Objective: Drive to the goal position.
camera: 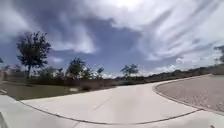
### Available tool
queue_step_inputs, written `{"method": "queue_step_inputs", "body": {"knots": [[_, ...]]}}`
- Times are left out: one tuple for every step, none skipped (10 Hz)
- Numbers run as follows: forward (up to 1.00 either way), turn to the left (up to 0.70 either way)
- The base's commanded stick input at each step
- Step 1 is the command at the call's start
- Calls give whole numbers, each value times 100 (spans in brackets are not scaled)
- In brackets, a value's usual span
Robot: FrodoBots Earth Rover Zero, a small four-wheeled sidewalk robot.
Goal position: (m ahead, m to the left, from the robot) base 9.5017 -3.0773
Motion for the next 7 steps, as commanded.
{"method": "queue_step_inputs", "body": {"knots": [[85, 0], [85, 0], [85, 0], [85, 0], [85, 0], [85, 0], [85, 0]]}}
